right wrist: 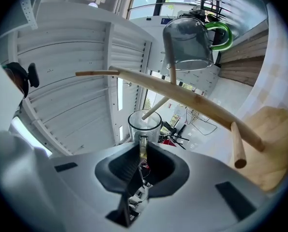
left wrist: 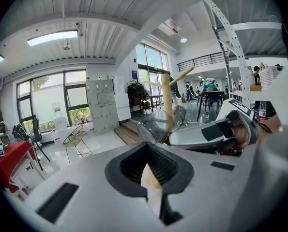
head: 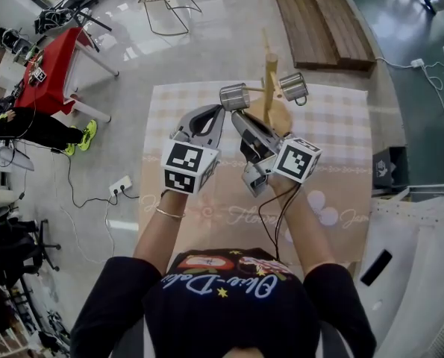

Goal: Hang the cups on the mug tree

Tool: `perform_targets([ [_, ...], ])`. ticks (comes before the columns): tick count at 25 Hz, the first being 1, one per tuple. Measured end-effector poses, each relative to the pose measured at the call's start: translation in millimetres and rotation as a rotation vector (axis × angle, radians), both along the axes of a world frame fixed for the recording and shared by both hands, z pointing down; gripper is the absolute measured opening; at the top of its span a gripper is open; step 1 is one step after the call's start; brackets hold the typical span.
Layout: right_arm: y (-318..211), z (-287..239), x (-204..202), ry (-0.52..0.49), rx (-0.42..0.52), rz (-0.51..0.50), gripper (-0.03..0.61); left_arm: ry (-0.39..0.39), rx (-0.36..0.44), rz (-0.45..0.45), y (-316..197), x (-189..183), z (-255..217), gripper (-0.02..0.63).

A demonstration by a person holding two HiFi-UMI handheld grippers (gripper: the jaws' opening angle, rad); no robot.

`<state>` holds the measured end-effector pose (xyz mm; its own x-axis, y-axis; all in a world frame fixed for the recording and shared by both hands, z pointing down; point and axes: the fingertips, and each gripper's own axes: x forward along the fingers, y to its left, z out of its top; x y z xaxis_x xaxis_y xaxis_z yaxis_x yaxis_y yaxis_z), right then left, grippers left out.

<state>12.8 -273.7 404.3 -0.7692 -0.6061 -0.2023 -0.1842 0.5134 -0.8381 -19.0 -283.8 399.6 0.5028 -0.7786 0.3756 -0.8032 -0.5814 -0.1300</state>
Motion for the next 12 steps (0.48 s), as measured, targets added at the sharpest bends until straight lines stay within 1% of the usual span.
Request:
perform_targets([
  [12,-0.8,-3.3,2.7,-0.068,-0.022,0.002,0.049,-0.005,0.01,0.013,0.0,4.5,-5.1,0.008],
])
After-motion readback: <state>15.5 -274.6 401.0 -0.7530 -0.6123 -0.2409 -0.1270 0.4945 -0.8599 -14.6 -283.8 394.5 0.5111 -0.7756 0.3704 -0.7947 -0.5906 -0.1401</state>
